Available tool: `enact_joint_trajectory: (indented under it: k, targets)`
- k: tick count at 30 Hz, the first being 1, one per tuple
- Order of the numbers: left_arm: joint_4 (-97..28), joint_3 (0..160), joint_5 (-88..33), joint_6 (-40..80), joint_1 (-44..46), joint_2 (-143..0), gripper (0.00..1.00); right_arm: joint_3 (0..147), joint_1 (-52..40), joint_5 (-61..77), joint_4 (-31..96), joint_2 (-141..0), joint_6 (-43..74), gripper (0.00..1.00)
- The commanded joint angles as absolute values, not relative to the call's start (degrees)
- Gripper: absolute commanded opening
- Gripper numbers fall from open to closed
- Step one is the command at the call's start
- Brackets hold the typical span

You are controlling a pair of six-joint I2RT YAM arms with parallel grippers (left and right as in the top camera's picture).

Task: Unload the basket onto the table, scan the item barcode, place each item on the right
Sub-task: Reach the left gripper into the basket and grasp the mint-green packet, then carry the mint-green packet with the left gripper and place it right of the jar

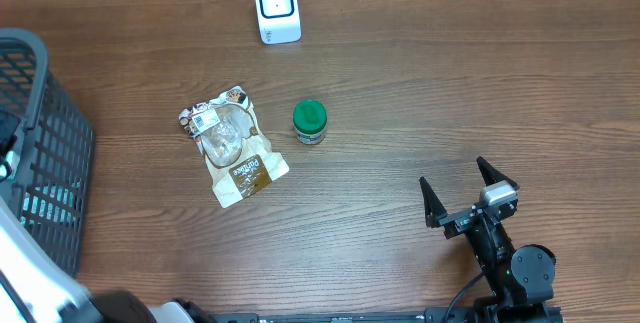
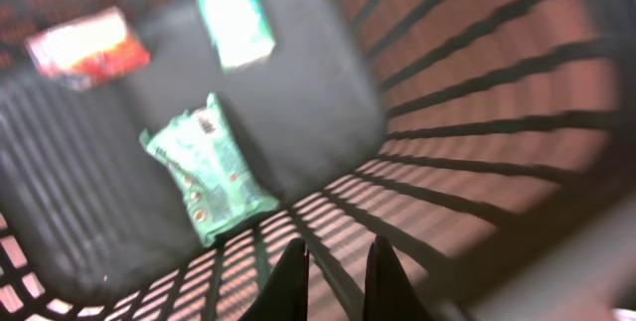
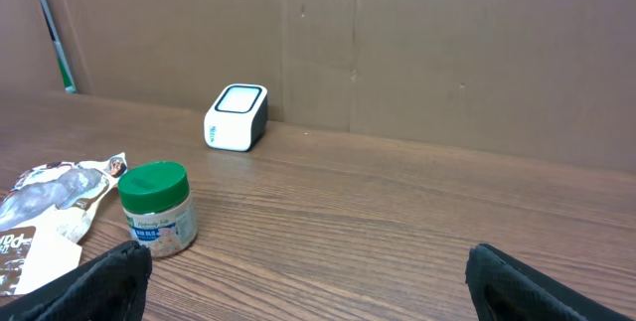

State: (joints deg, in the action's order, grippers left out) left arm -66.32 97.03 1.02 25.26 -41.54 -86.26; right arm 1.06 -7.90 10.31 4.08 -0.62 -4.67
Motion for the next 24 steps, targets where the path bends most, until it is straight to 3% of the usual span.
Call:
enact_joint_trajectory:
  k: [1, 2, 6, 8, 17, 24]
  targets:
    - [-65.6, 98.2, 3.7, 27.6, -41.2, -80.8, 0.04, 0.4, -7.8, 10.6, 3.8, -0.2, -4.3, 1.00]
    - [-65.9, 98.2, 5.3, 28.3, -41.3, -80.7, 0.09, 0.4, -7.8, 10.6, 3.8, -0.2, -4.3, 1.00]
    - [-67.5, 96.4, 6.6, 28.3, -41.3, -84.1, 0.61, 0.4, -7.8, 10.6, 3.8, -0.2, -4.3, 1.00]
    - [-68.0, 95.4, 6.6, 28.6, -41.3, -87.4, 0.73, 0.4, -7.8, 10.6, 3.8, -0.2, -4.3, 1.00]
    - [-69.5, 94.9, 5.9, 31.7, -44.6, -103.5, 0.77, 0.4, -7.8, 10.6, 3.8, -0.2, -4.3, 1.00]
    - [-68.3, 94.9, 6.2, 31.7, -45.4, -113.3, 0.72, 0.4, -7.8, 10.6, 3.8, -0.2, -4.3, 1.00]
